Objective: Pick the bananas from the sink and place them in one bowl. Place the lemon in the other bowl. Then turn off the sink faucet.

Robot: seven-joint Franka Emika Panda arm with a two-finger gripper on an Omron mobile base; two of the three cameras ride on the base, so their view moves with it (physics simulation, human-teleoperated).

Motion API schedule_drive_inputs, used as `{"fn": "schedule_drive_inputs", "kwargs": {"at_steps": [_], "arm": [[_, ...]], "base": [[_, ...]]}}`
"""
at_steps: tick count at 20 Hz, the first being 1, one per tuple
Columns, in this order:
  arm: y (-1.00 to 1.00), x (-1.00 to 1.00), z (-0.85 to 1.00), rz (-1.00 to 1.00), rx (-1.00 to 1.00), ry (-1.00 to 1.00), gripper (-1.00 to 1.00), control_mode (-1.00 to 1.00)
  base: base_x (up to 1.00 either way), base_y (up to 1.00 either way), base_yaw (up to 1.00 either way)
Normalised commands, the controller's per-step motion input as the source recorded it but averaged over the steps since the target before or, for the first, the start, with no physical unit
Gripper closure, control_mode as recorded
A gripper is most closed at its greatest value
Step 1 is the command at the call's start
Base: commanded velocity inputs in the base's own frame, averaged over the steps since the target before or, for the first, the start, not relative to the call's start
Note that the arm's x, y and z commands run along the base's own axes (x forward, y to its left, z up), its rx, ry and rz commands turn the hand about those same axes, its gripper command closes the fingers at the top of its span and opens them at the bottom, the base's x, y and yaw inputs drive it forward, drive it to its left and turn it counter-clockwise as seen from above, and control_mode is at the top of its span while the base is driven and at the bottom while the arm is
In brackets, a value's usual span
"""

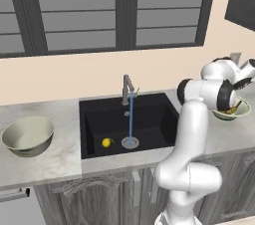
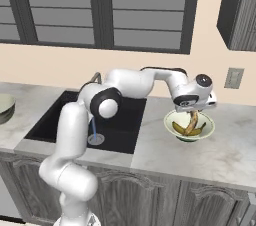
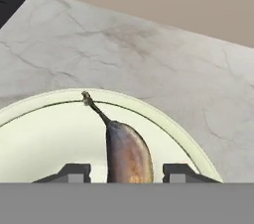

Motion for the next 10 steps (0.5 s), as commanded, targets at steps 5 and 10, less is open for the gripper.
{"fn": "schedule_drive_inputs", "kwargs": {"at_steps": [5,10], "arm": [[0.20,0.19,-0.05,0.00,0.00,0.02,-1.00,-1.00],[0.37,0.14,0.00,0.00,0.00,0.10,-1.00,-1.00]], "base": [[0.00,0.00,0.00],[0.00,0.00,0.00]]}}
